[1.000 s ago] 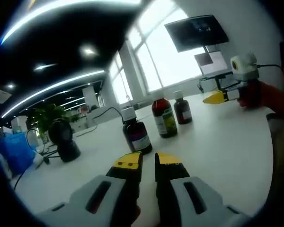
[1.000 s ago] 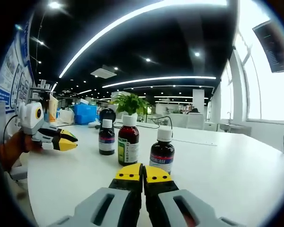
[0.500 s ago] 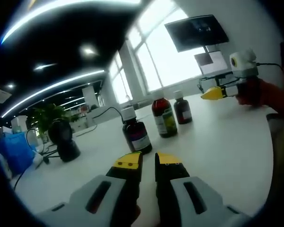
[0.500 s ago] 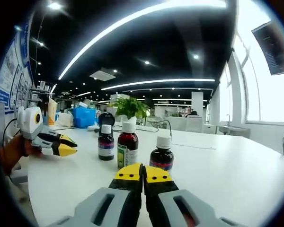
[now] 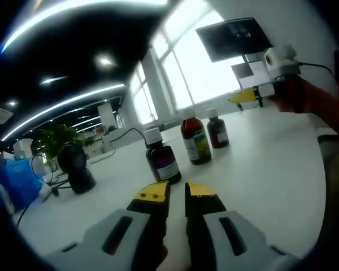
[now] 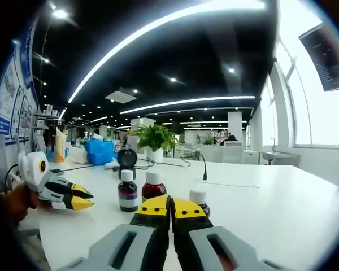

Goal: Rotate the medicine bottle to make it face forward pick up the medicine bottle inspect the drug traceability code place the medicine on the table

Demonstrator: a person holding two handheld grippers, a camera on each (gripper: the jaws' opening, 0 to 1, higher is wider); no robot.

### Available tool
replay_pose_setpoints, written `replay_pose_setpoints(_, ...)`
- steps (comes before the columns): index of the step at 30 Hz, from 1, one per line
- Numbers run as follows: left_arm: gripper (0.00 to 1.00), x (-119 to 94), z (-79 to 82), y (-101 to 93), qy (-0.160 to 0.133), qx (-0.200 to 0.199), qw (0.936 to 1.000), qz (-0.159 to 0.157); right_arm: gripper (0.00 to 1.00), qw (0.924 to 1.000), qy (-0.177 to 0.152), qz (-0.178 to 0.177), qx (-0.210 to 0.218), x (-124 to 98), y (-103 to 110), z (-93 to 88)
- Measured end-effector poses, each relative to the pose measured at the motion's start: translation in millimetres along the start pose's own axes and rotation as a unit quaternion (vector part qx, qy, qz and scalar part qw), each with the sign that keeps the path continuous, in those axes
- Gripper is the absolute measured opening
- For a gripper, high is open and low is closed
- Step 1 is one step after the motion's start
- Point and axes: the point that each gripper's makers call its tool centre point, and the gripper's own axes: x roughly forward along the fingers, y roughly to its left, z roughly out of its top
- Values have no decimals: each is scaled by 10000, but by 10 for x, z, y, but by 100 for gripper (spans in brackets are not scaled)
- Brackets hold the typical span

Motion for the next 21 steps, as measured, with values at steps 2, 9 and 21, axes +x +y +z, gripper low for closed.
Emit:
replay_pose_setpoints(2,3,-2,8,-4,-22,-2,10000,-13,0,10000,19,-28,-69,38,1,43)
replay_pose_setpoints(9,3,-9,6,-14,-27,42,10000,-46,0,9997,3,89,-212,153,95,175)
replay_pose_setpoints(21,3,-26,30,-26,-60,3,10000,-59,0,9993,38,305,-198,410,263,380)
